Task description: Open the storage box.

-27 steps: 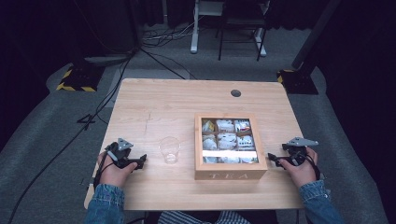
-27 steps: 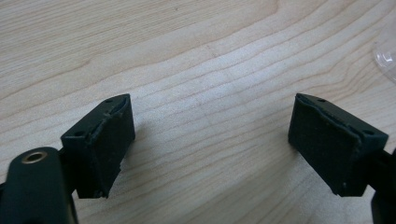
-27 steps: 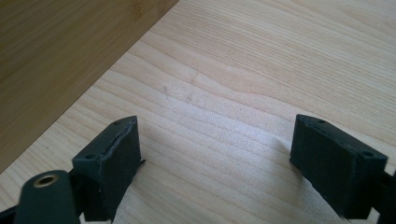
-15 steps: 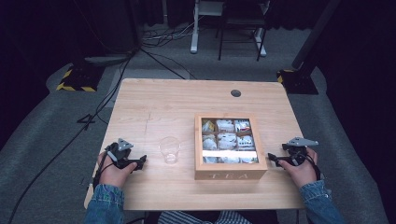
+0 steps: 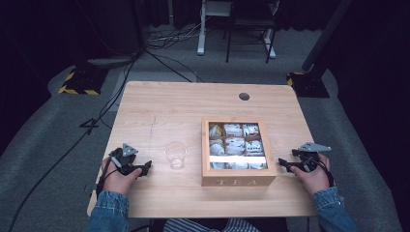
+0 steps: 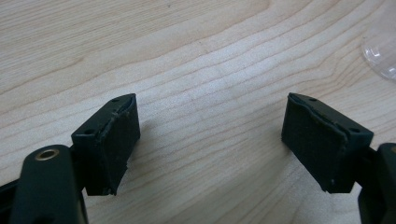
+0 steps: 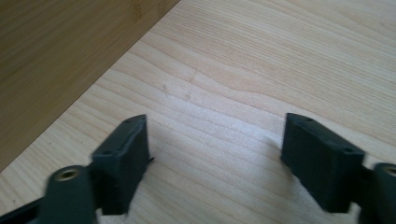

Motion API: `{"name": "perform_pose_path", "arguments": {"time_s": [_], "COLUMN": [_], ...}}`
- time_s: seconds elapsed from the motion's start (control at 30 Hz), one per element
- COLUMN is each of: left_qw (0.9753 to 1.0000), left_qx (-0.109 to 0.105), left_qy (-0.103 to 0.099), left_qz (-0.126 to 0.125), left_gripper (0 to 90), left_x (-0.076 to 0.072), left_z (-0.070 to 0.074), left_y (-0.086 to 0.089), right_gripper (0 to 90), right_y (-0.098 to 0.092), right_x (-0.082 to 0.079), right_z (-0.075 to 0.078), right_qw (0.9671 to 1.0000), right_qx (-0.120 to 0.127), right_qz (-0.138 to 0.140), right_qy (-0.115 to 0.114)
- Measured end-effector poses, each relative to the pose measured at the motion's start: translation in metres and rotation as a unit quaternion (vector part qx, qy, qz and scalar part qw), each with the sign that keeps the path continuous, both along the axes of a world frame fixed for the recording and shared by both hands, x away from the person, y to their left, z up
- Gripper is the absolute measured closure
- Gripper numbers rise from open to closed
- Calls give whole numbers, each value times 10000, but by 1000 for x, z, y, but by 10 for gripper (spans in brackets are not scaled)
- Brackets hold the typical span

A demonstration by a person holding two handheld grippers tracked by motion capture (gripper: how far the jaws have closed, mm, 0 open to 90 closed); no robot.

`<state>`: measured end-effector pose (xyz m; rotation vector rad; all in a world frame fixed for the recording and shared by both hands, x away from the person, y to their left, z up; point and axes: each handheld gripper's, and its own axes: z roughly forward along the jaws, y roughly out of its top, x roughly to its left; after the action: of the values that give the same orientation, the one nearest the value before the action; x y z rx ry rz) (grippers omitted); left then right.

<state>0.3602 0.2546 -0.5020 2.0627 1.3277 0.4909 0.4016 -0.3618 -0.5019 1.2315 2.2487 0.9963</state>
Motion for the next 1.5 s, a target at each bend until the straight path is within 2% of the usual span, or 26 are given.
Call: {"name": "perform_pose_path", "arguments": {"time_s": [0.17,0.3,0.4,0.5,0.57,0.7,0.73,0.8,0.83,0.9,1.03,1.17,1.2,1.23,1.27,1.3,1.5], "left_qw": [9999,10000,9999,9999,9999,9999,9999,9999,9999,9999,9999,9999,9999,9999,9999,9999,9999], "left_qx": [-37,-33,-46,-58,-53,-54,-49,-53,-43,-41,-22,-30,-34,-29,-32,-30,-34], "left_qy": [-93,-90,-86,-86,-93,-93,-93,-100,-98,-95,-95,-97,-98,-98,-97,-98,-99], "left_qz": [-18,-10,53,66,77,77,67,63,58,62,50,58,62,61,61,60,64], "left_gripper": [181,177,175,175,175,175,176,176,176,176,175,176,176,175,175,176,176], "left_x": [0,0,1,2,3,3,3,3,3,4,4,4,4,4,4,4,4], "left_z": [-2,-2,-2,-2,-2,-2,-2,-2,-2,-2,-2,-2,-2,-2,-2,-2,-2], "left_y": [0,-1,-3,-4,-4,-4,-4,-4,-4,-4,-4,-4,-4,-4,-4,-4,-4], "right_gripper": [319,353,359,367,371,373,372,370,369,369,376,389,397,412,412,418,426], "right_y": [-4,-4,-2,2,3,10,11,11,13,14,20,28,30,36,36,40,48], "right_x": [-2,-9,-13,-25,-26,-35,-40,-43,-51,-54,-70,-79,-80,-82,-82,-82,-82], "right_z": [7,22,28,43,46,62,69,72,78,80,87,91,91,90,90,89,83], "right_qw": [9999,9999,9998,9994,9994,9992,9986,9984,9976,9975,9957,9938,9932,9911,9911,9896,9872], "right_qx": [132,133,198,325,324,245,357,398,497,510,535,358,318,282,282,264,241], "right_qz": [19,76,76,98,152,323,369,383,456,474,751,1039,1101,1265,1265,1365,1511], "right_qy": [44,42,58,37,3,-48,-121,-136,-159,-154,-51,156,204,299,299,357,441]}}
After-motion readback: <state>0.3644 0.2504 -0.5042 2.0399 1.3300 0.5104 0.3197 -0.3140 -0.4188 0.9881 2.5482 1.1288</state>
